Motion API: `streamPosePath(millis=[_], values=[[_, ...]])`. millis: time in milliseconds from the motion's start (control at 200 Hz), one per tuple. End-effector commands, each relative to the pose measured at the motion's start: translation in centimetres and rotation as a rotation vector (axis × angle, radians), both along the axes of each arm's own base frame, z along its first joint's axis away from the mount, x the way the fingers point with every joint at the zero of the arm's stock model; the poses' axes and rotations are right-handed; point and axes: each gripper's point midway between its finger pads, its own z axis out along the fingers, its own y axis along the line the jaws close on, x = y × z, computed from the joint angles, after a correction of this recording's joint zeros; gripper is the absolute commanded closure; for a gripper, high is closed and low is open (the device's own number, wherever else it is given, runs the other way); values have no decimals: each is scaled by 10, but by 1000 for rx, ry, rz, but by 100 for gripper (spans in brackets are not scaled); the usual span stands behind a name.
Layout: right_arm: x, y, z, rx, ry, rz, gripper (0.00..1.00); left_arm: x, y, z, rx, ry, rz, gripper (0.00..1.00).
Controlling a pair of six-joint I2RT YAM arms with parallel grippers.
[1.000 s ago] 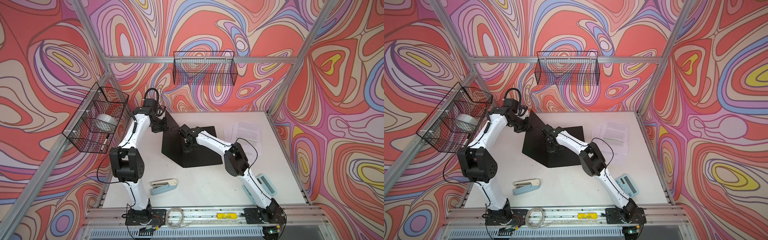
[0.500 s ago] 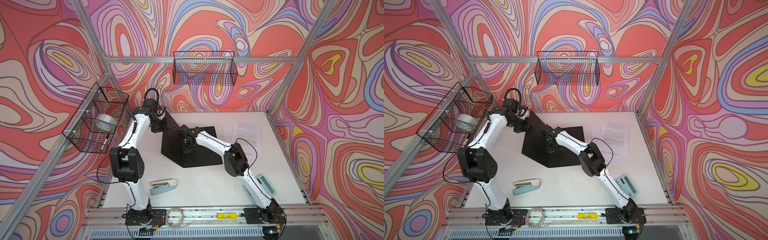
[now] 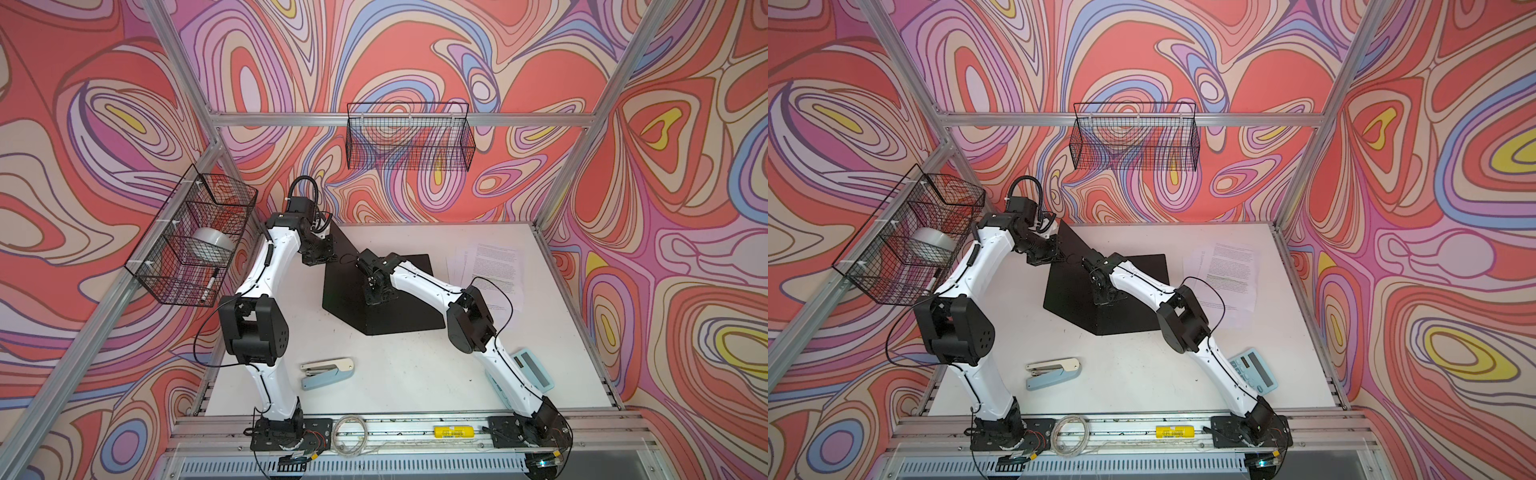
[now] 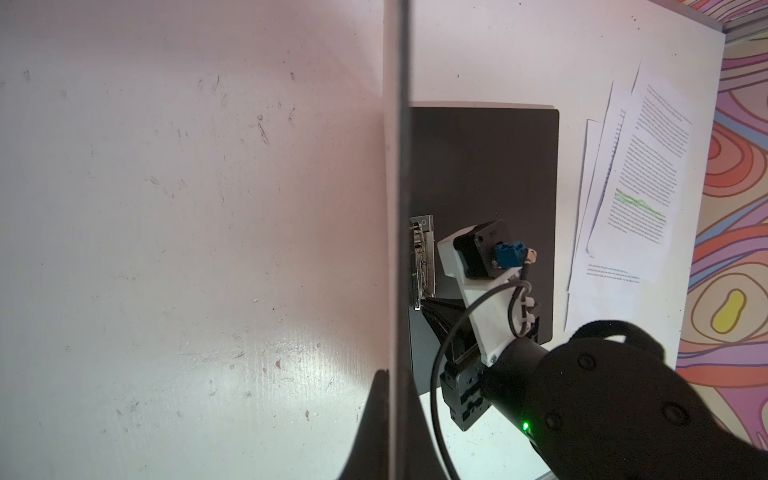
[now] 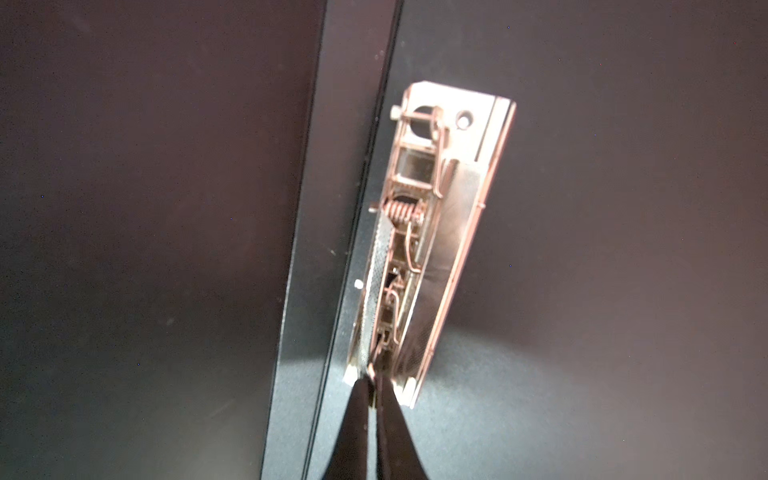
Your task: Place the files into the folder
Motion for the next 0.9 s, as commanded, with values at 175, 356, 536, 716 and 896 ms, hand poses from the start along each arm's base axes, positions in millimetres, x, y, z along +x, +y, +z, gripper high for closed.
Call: streamPosePath(millis=[175, 356, 536, 716, 896], values=[[-5, -38, -40, -179, 51, -12, 100, -6, 0, 19, 2, -30, -22, 100], [-4, -34, -34, -156, 46, -12, 100, -6, 0, 19, -1, -30, -21, 100], [-3, -31, -28, -140, 39, -11, 100, -5, 0, 19, -1, -30, -19, 100], [-1, -29, -20, -123, 31, -13, 100, -5, 0, 18, 2, -29, -18, 100], [1, -27, -12, -109, 17, -13, 100, -5, 0, 18, 1, -29, -16, 100]])
